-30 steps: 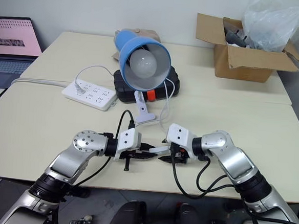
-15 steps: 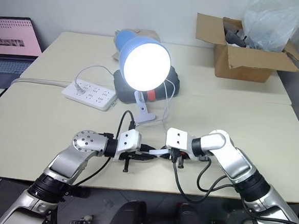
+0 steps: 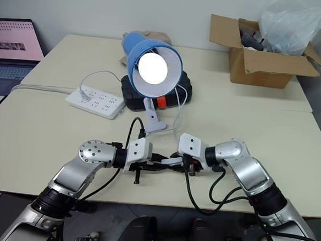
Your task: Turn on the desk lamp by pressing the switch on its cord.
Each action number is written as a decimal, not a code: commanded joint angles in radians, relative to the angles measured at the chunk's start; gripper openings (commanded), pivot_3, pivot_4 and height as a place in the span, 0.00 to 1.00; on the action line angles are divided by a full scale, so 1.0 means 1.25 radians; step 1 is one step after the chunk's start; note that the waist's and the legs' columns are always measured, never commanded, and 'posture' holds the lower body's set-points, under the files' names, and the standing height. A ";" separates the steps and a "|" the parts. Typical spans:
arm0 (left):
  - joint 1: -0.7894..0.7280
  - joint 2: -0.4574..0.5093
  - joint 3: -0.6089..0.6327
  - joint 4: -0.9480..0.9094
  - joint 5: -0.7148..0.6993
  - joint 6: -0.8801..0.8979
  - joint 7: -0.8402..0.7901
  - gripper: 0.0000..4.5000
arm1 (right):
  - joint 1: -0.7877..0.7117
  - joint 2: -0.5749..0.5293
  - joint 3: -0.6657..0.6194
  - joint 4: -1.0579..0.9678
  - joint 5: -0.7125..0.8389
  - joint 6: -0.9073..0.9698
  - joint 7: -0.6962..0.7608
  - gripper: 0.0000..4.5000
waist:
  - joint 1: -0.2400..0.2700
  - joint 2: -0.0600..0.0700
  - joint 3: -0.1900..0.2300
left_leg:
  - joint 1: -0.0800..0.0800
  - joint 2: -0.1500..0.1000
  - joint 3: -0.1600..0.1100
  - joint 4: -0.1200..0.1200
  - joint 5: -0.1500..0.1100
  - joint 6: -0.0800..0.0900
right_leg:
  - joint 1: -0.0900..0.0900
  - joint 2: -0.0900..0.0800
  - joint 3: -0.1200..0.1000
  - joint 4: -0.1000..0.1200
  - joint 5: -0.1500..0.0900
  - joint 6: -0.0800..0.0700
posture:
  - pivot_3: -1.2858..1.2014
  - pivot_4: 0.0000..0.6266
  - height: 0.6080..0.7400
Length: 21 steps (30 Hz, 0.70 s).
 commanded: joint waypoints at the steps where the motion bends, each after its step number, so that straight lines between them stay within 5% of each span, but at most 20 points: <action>1: -0.011 0.004 0.006 -0.021 0.003 -0.024 0.004 0.09 | -0.009 0.002 -0.043 -0.044 0.034 0.004 -0.003 0.66 | 0.000 0.000 0.000 | 0.000 0.000 0.000 0.000 0.000 0.000 | 0.000 0.000 0.000 0.000 0.000 0.000 | 0.52 0.24 1.00; 9: -0.027 -0.003 -0.001 0.017 0.024 -0.058 -0.001 0.09 | 0.007 -0.044 -0.088 -0.114 0.057 0.040 -0.015 1.00 | 0.000 0.000 0.000 | 0.000 0.000 0.000 0.000 0.000 0.000 | 0.000 0.000 0.000 0.000 0.000 0.000 | 0.52 0.24 1.00; 21: -0.037 -0.006 0.002 0.027 0.014 -0.060 -0.010 0.09 | 0.036 -0.056 -0.039 -0.116 0.027 0.058 -0.053 1.00 | 0.000 0.000 0.000 | 0.000 0.000 0.000 0.000 0.000 0.000 | 0.000 0.000 0.000 0.000 0.000 0.000 | 0.52 0.24 1.00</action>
